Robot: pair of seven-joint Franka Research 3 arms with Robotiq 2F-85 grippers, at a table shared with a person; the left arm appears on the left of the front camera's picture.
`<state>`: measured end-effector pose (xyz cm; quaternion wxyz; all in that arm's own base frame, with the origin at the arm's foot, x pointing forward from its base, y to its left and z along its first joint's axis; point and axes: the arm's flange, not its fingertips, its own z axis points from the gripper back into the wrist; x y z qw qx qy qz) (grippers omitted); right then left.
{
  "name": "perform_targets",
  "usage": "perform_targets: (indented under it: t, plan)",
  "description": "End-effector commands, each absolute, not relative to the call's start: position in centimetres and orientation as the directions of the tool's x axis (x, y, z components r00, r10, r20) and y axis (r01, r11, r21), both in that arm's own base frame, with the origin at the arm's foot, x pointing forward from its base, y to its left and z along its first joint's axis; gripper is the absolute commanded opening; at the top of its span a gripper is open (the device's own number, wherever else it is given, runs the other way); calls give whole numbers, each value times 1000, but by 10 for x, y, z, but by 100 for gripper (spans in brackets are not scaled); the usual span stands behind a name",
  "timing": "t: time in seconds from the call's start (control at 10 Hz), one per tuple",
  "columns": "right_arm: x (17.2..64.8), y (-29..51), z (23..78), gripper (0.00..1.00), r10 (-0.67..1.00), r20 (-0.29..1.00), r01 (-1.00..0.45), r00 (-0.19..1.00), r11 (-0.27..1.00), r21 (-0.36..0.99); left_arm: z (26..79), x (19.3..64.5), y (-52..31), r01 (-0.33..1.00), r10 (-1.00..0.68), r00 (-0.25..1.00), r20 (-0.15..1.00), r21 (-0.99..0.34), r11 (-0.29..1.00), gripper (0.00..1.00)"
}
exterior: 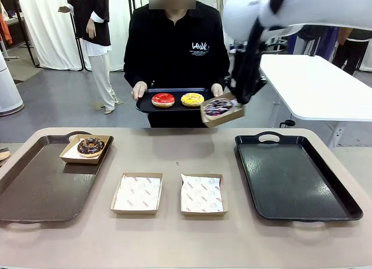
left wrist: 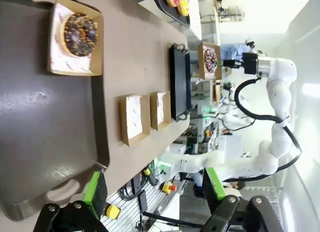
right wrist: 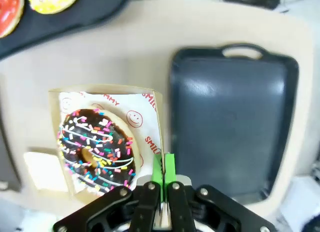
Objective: Individually package the donuts and arrange them on the tray.
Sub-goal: Place the picked Paper togo box on the Handle tray while simultaneously picking up another Paper togo box from the table with the other hand.
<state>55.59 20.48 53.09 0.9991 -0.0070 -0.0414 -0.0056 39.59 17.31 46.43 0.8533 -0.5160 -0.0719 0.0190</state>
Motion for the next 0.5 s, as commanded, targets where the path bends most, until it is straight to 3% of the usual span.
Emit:
perform_targets:
  t: [0.0,0.4]
  plan:
    - [523,152,530,1,0,70,2,998,1000,-24,496,391,125,54,22,997,80,-824,564,100]
    - [524,75,492,1,-52,62,51,997,999,20,526,390,25,94,-58,995,76,-641,762,100]
